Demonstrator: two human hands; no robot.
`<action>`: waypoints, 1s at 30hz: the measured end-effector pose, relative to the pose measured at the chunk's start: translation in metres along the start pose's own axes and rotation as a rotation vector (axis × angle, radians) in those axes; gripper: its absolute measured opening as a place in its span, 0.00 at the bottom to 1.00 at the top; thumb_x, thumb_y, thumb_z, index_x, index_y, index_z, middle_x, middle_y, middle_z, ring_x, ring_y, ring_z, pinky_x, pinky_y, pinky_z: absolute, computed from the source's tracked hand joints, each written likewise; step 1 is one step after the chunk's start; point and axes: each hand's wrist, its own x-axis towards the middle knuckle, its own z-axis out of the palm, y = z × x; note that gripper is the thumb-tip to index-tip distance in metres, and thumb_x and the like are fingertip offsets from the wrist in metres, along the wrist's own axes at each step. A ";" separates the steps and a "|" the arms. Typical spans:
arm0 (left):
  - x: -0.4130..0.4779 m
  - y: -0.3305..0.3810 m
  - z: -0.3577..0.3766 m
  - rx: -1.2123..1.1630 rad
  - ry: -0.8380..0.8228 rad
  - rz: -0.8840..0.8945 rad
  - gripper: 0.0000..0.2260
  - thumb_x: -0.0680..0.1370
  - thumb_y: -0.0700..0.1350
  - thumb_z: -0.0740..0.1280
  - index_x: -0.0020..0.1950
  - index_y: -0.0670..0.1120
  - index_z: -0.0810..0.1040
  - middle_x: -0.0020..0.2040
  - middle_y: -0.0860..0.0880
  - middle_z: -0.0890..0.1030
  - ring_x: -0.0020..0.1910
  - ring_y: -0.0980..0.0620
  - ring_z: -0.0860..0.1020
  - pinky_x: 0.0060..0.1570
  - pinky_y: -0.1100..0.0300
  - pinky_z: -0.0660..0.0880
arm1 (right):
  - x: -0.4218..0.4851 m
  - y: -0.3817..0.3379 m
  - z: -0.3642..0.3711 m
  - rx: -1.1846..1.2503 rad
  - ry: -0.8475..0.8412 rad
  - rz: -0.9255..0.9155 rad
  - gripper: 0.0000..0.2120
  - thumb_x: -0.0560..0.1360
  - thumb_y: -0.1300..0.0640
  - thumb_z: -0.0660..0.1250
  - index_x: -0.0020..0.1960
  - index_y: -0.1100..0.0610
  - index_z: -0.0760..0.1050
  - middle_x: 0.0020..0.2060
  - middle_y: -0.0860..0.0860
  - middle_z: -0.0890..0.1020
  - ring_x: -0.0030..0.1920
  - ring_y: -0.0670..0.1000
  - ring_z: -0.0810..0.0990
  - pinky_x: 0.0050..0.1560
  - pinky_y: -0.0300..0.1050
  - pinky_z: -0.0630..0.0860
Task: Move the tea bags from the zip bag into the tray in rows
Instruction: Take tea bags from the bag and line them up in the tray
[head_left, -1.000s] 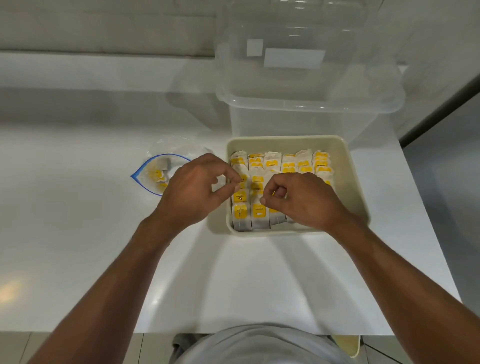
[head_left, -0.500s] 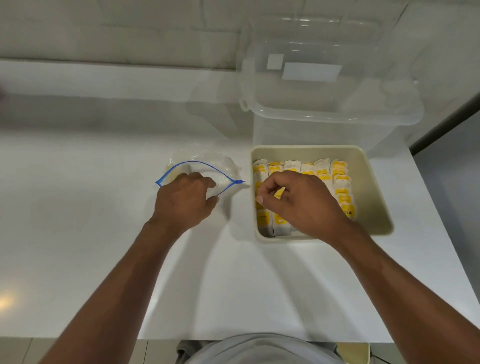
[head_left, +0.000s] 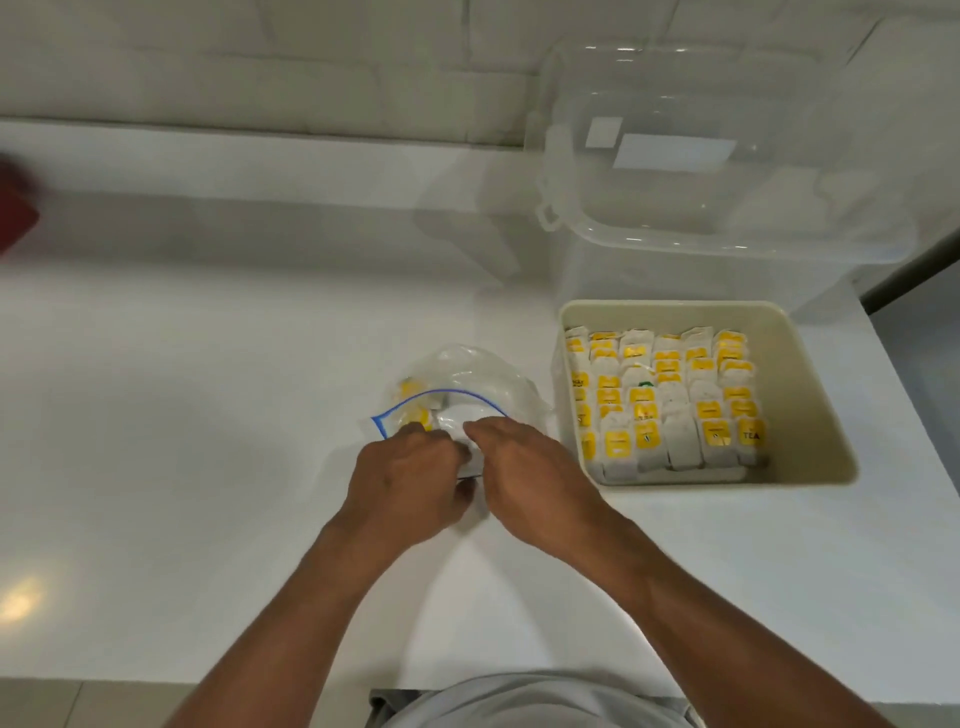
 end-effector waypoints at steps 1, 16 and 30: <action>-0.002 0.000 -0.005 -0.031 0.000 -0.021 0.14 0.76 0.59 0.63 0.57 0.57 0.80 0.51 0.55 0.82 0.55 0.53 0.78 0.42 0.59 0.73 | -0.002 0.001 0.003 -0.046 -0.031 0.024 0.19 0.77 0.60 0.58 0.67 0.56 0.72 0.62 0.53 0.78 0.62 0.56 0.77 0.62 0.51 0.72; 0.008 -0.008 -0.010 -0.163 0.196 -0.210 0.17 0.77 0.47 0.64 0.66 0.58 0.75 0.63 0.57 0.79 0.49 0.45 0.82 0.43 0.57 0.77 | 0.000 -0.002 0.012 -0.273 -0.024 0.143 0.27 0.78 0.57 0.62 0.76 0.53 0.58 0.65 0.50 0.74 0.55 0.58 0.81 0.50 0.49 0.77; 0.002 -0.004 -0.002 0.049 0.069 -0.363 0.11 0.58 0.41 0.78 0.27 0.49 0.76 0.25 0.52 0.75 0.21 0.49 0.73 0.26 0.66 0.58 | 0.049 -0.012 0.030 -0.025 -0.091 0.138 0.25 0.77 0.54 0.64 0.73 0.53 0.63 0.67 0.52 0.74 0.63 0.57 0.76 0.57 0.51 0.74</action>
